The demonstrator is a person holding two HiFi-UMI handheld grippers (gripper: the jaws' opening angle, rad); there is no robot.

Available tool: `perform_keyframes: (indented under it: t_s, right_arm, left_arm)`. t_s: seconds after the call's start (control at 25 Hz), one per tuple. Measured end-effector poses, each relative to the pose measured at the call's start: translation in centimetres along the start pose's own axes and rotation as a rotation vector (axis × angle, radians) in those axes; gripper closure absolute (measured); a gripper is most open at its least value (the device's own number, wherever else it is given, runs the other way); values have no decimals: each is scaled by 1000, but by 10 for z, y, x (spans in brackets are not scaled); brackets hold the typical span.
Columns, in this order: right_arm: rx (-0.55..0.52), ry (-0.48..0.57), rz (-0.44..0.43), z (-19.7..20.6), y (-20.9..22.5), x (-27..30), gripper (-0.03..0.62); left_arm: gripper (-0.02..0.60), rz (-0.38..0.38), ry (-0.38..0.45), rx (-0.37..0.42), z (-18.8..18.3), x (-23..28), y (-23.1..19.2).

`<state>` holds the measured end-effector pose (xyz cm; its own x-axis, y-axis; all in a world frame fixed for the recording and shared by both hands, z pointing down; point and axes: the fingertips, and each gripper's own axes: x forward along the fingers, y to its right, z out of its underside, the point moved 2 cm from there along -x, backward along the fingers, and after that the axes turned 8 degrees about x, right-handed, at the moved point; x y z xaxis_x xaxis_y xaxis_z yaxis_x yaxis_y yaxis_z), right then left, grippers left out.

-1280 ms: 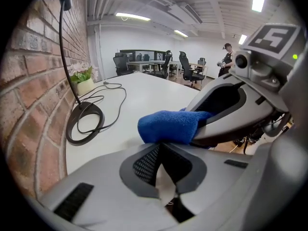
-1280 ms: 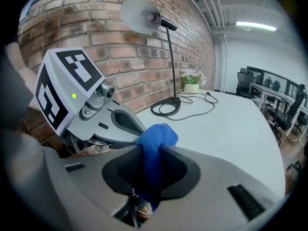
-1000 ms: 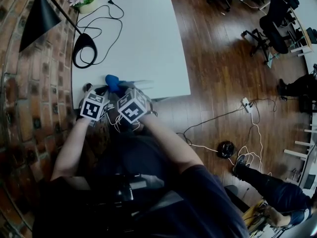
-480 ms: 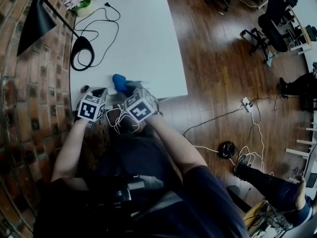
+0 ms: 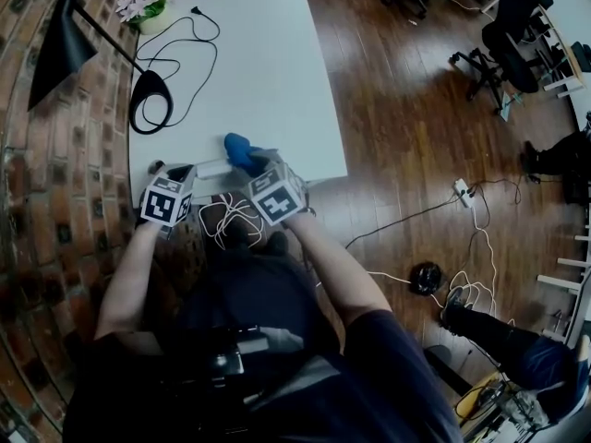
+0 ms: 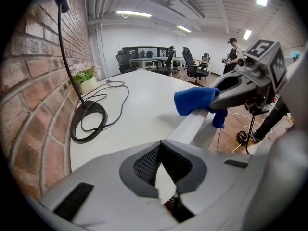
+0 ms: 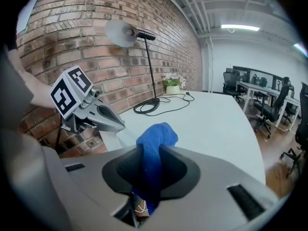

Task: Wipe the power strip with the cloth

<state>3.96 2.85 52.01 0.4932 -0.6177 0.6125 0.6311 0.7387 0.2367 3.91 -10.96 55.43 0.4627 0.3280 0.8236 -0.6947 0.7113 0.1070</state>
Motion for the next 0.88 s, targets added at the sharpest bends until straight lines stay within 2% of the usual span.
perform_keyframes:
  t_s: [0.48, 0.6, 0.64, 0.8, 0.88]
  right_arm:
    - [35, 18, 49, 8, 33, -21, 516]
    - [49, 21, 85, 12, 48, -30, 516]
    - [75, 16, 97, 16, 56, -33, 514]
    - [288, -66, 93, 47, 89, -45, 512]
    - [265, -100, 125, 58, 93, -50, 513]
  left_arm:
    - [577, -11, -1, -19, 2, 1, 1]
    - [577, -7, -2, -19, 2, 1, 0]
    - [577, -5, -2, -19, 2, 2, -1]
    - [577, -17, -2, -15, 2, 3, -2]
    - [577, -35, -6, -8, 0, 4, -3]
